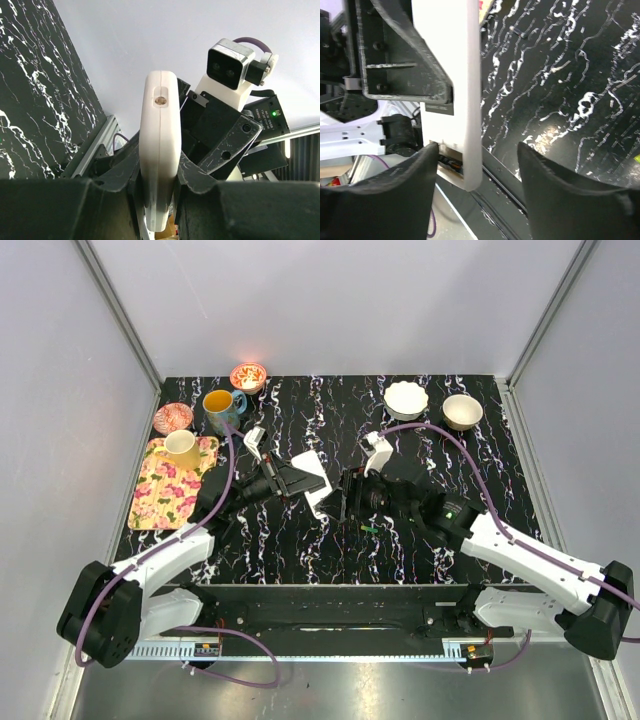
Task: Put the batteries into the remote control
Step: Load the battery into the remote control, then pick up the battery from the center of the board.
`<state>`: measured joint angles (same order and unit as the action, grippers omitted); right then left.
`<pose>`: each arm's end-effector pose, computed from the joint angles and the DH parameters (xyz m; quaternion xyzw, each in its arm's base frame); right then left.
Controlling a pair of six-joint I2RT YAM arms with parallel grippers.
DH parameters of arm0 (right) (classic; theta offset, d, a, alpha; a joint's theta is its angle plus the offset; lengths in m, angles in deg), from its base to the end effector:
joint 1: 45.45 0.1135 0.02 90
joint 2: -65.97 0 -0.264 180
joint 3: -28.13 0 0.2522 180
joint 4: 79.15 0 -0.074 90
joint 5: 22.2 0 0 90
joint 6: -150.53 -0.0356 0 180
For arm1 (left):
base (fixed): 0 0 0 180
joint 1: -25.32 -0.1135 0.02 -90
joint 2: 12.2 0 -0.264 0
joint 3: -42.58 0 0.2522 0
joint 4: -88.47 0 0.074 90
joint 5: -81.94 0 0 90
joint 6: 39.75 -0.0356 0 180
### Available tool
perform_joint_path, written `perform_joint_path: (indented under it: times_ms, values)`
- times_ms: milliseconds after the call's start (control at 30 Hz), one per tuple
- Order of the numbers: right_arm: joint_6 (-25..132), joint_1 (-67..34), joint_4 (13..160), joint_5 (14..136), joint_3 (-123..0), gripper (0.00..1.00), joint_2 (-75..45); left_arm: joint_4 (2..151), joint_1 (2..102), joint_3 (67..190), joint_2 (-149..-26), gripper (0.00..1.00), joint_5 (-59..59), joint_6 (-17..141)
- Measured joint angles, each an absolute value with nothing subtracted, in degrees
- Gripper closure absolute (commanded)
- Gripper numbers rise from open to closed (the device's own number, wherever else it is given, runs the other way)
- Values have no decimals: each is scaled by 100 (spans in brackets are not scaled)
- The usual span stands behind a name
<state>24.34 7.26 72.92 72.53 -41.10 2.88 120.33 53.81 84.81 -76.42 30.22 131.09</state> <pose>0.1509 0.2030 0.3352 -0.1418 0.8154 0.4167 0.3760 0.2000 -0.1336 0.2743 -0.0430 0.6564 -0.7119 0.2460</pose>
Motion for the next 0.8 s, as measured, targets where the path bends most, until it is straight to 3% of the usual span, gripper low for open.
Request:
perform_joint_path:
  times_ms: [400, 800]
  values:
    - [2268, 626, 6730, 6772, -4112, 13, 452, 11609, 5372, 8485, -7583, 100, 3057, 12556]
    - [2474, 554, 6343, 5106, -3786, 17, 1584, 10755, 5372, 8339, -7306, 100, 2910, 11686]
